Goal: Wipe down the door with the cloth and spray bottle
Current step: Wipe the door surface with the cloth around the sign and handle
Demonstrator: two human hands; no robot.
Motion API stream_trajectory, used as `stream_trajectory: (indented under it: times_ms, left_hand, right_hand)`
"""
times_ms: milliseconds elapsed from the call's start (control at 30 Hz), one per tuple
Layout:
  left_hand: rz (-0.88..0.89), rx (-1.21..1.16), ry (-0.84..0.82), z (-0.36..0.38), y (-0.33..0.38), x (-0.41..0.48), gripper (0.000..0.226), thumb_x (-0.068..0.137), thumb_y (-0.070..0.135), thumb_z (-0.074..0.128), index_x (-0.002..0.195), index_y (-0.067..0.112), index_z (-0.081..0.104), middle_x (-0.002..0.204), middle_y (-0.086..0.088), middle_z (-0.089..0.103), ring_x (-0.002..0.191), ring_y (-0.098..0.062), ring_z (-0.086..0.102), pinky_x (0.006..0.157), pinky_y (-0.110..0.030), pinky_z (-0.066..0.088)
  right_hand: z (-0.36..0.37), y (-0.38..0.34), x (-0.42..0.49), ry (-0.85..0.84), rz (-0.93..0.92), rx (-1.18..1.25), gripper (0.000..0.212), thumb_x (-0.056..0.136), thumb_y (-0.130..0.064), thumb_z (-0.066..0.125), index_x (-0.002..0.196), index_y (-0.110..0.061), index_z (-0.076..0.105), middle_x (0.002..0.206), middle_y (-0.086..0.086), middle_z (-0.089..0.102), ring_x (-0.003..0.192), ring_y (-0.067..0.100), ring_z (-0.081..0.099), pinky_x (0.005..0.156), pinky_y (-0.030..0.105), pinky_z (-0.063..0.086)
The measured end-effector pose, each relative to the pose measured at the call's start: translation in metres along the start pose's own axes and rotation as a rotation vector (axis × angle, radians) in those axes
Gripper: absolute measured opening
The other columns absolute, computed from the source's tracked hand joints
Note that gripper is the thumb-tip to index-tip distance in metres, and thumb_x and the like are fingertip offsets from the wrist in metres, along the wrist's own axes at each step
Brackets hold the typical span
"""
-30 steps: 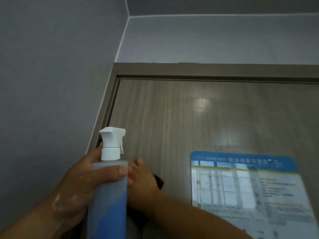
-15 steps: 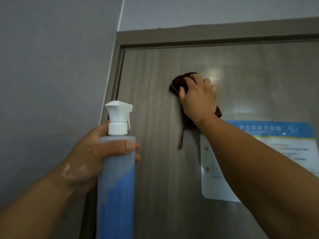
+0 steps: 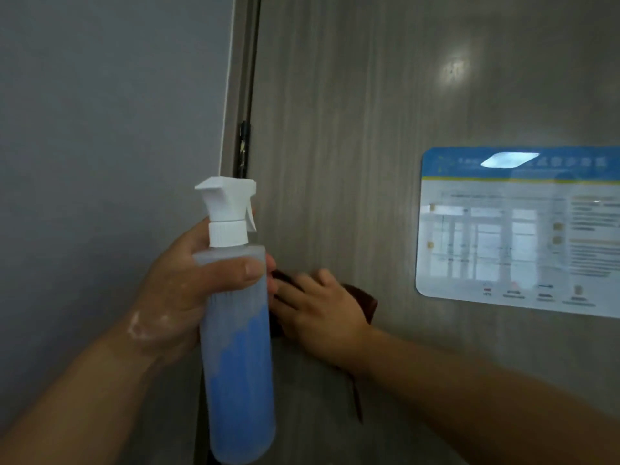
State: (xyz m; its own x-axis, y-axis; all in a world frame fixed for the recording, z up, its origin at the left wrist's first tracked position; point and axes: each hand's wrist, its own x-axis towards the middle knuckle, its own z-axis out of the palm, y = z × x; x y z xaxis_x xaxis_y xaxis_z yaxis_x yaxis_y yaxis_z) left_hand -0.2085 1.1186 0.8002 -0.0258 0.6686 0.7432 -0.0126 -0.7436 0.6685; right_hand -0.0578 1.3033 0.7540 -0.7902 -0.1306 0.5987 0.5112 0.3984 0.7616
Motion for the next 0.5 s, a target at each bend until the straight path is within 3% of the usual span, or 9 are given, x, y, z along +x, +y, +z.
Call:
stream_trajectory:
  times_ms: [133, 233, 333, 433, 500]
  left_hand:
    - [-0.038, 0.007, 0.017, -0.002, -0.015, -0.021, 0.048, 0.046, 0.022, 0.077, 0.092, 0.015, 0.065, 0.080, -0.013, 0.072, 0.067, -0.026, 0.071, 0.055, -0.033, 0.059]
    - [-0.073, 0.017, 0.007, -0.004, -0.026, -0.034, 0.055, 0.041, 0.024, 0.086, 0.092, 0.020, 0.067, 0.081, -0.014, 0.072, 0.068, -0.029, 0.071, 0.058, -0.034, 0.059]
    - [-0.121, 0.036, -0.013, -0.005, -0.035, -0.049, 0.075, 0.035, 0.039, 0.094, 0.101, 0.020, 0.064, 0.083, -0.014, 0.072, 0.070, -0.030, 0.072, 0.059, -0.035, 0.059]
    - [-0.163, 0.072, -0.012, -0.006, -0.049, -0.064, 0.070, 0.038, 0.024, 0.088, 0.104, 0.020, 0.062, 0.081, -0.012, 0.073, 0.069, -0.028, 0.072, 0.059, -0.034, 0.060]
    - [-0.189, 0.072, -0.003, -0.003, -0.061, -0.073, 0.068, 0.038, 0.025, 0.089, 0.102, 0.020, 0.064, 0.080, -0.012, 0.073, 0.069, -0.029, 0.071, 0.060, -0.036, 0.060]
  right_hand:
    - [0.021, -0.045, -0.056, -0.030, -0.196, 0.000, 0.033, 0.097, -0.033, 0.052, 0.123, -0.028, 0.072, 0.137, -0.003, 0.062, 0.097, 0.020, 0.045, 0.077, 0.036, 0.029]
    - [0.016, -0.035, -0.068, -0.002, -0.241, 0.008, 0.030, 0.099, -0.033, 0.053, 0.120, -0.028, 0.074, 0.134, -0.003, 0.065, 0.096, 0.019, 0.051, 0.078, 0.036, 0.031]
    - [-0.003, 0.011, -0.042, 0.055, -0.105, 0.002, 0.035, 0.099, -0.035, 0.049, 0.122, -0.024, 0.073, 0.133, 0.002, 0.066, 0.094, 0.025, 0.060, 0.076, 0.037, 0.037]
    - [-0.026, 0.074, 0.005, 0.140, 0.146, -0.100, 0.037, 0.097, -0.041, 0.056, 0.126, -0.023, 0.069, 0.135, 0.002, 0.064, 0.100, 0.029, 0.063, 0.080, 0.039, 0.039]
    - [-0.038, 0.106, 0.031, 0.126, 0.287, -0.130, 0.042, 0.099, -0.043, 0.049, 0.132, -0.022, 0.064, 0.140, 0.003, 0.059, 0.109, 0.034, 0.059, 0.087, 0.044, 0.040]
